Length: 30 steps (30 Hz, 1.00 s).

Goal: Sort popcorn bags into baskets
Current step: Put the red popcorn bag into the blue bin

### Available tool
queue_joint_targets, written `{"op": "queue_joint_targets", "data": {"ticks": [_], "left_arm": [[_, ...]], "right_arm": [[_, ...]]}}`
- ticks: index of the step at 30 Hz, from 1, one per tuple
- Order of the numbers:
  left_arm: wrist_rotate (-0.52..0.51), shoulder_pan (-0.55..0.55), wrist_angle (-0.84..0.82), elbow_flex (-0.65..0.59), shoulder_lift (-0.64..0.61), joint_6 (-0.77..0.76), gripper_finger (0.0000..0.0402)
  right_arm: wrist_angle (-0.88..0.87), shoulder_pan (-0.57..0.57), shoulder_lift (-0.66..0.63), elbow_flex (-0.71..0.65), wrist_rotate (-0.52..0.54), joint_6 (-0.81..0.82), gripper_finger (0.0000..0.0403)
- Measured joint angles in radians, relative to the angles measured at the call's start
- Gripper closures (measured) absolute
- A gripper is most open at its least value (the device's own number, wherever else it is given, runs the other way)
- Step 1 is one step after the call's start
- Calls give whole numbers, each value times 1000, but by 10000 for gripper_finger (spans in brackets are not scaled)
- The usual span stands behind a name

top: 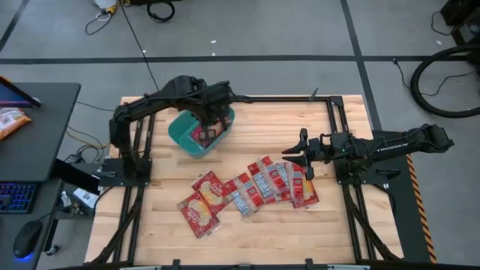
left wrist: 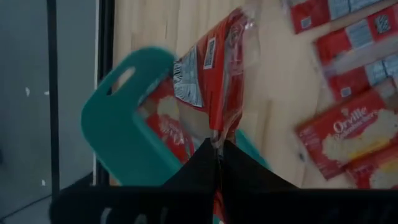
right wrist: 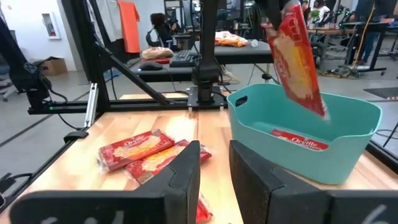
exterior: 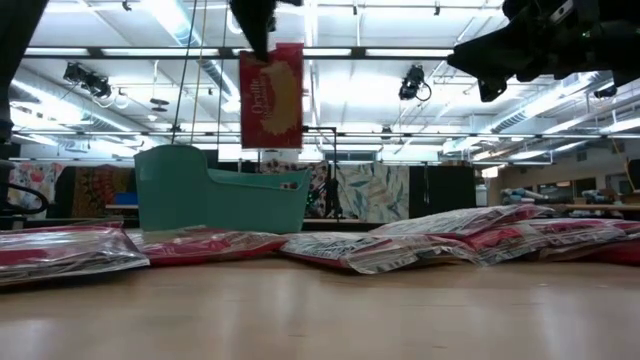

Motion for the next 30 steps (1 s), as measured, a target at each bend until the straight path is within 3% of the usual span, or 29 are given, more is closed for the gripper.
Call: {"op": "queue_joint_targets", "data": {"ticks": [6,9,20,30], "left_arm": [[-24,20,-9,-326,-183,5,386],[-46,24,-5,-417,-245,57,386],[-22,23,-5,-581,-252,512,386],[0,59,17,-620,-176,628,385]], "right_arm": [[-4,10,0,0,6,12,312],[22,16,0,0,6,19,312],[33,32,0,0,8,-1,312],[33,32,0,0,11,-15,312]]}}
